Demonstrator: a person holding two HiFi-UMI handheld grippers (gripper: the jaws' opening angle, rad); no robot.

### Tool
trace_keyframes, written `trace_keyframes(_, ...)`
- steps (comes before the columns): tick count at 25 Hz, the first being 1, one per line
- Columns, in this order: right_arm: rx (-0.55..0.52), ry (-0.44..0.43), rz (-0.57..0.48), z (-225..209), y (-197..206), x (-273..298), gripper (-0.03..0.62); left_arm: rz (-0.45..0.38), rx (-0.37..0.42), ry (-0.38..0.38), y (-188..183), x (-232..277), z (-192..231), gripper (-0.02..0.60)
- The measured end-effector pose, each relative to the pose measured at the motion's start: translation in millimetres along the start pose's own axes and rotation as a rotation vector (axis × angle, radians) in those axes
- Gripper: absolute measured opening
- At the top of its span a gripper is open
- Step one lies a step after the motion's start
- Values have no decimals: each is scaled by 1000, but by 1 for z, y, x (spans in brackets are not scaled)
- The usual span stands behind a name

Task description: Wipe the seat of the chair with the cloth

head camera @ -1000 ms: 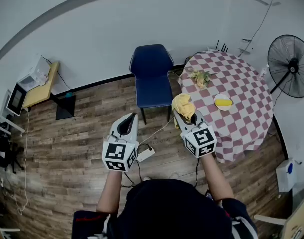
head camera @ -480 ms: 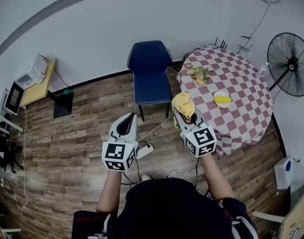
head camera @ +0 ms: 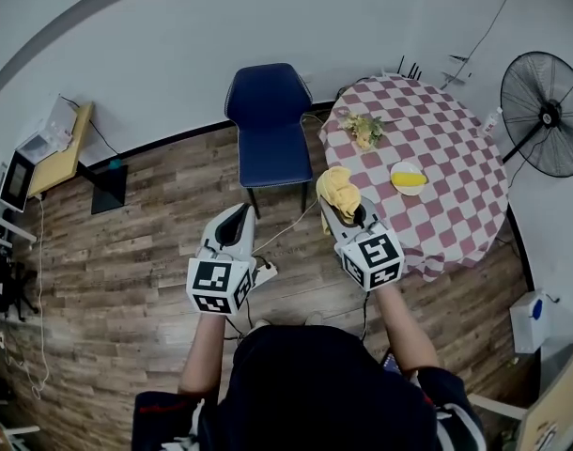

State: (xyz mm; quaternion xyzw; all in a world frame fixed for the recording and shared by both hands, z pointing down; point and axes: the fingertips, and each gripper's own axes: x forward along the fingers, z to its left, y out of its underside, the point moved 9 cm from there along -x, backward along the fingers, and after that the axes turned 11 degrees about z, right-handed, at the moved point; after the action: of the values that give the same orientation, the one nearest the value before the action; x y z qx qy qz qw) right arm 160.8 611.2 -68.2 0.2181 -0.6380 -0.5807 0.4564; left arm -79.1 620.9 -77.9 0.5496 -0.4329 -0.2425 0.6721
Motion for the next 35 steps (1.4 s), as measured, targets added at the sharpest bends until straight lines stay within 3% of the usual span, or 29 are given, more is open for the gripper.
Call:
trace_keyframes(8, 15, -56, 6, -29, 19, 0, 55, 49, 15, -28, 12, 19, -36, 17)
trace_keyframes(16, 25, -92, 12, -33, 17, 28, 55, 71, 3, -42, 12, 30, -23, 17)
trace_keyframes(23, 11, -69, 20, -30, -1, 71, 55, 72, -2, -14, 9, 54, 24, 17)
trace_keyframes(35, 8, -39, 38, -12, -41, 176, 55, 67, -24, 29, -5, 88, 143, 17)
